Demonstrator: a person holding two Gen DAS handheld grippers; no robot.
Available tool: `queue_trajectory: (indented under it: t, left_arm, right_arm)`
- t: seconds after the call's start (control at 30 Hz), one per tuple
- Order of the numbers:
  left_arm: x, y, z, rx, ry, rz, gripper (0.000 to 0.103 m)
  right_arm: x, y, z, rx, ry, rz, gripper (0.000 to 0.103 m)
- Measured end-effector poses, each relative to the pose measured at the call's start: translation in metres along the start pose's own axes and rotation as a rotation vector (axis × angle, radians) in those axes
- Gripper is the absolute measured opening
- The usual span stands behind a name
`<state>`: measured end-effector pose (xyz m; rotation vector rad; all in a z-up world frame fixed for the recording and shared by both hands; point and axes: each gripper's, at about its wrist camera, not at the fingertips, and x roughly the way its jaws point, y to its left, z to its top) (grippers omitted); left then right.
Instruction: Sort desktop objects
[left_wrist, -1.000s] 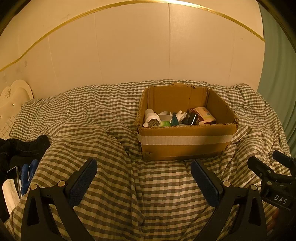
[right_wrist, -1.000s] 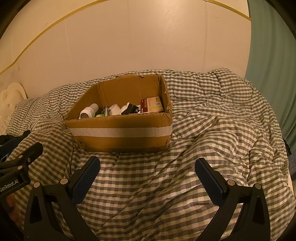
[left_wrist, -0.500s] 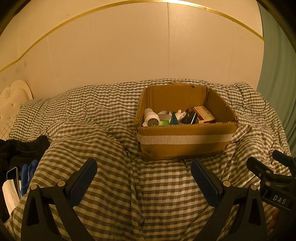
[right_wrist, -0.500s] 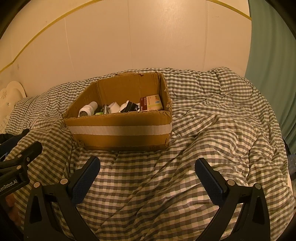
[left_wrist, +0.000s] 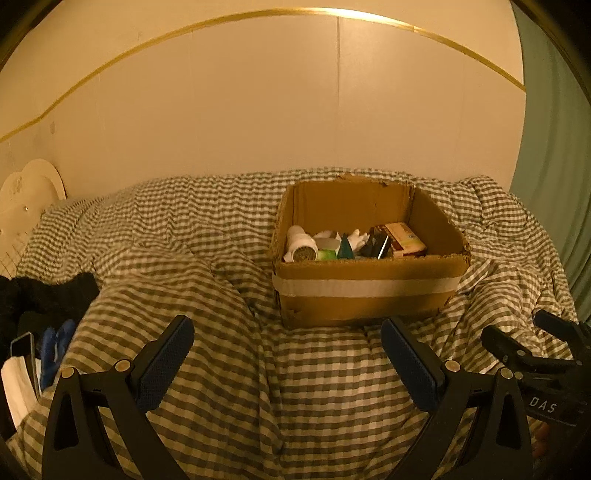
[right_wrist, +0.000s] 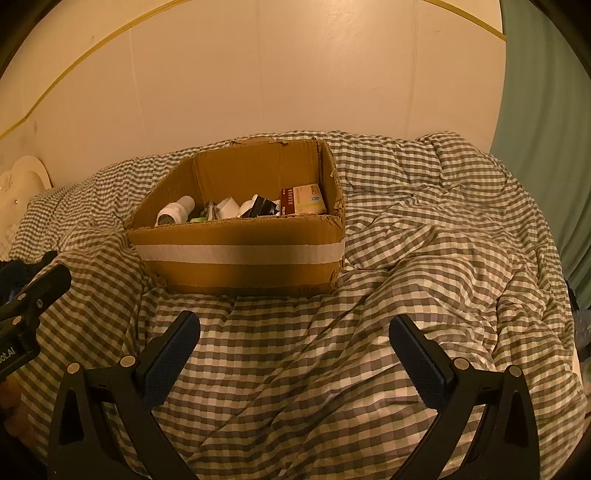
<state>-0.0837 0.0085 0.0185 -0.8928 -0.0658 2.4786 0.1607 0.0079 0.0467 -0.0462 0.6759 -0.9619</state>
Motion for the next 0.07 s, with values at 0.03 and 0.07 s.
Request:
queue_trajectory:
  t: [0.03,0.07]
  left_arm:
    - [0.0007,0.0005,-0.0003,-0.004,0.005,0.000,0.103]
    - [0.0018,0.0015,-0.0003,-0.011,0.011,-0.003,0.103]
  right_arm:
    - [0.0001,-0.0002,0.0000,0.001,-0.001,0.001,0.103]
    - [-0.0001,-0.0005,0.0000,0.002,-0.001,0.001,0.103]
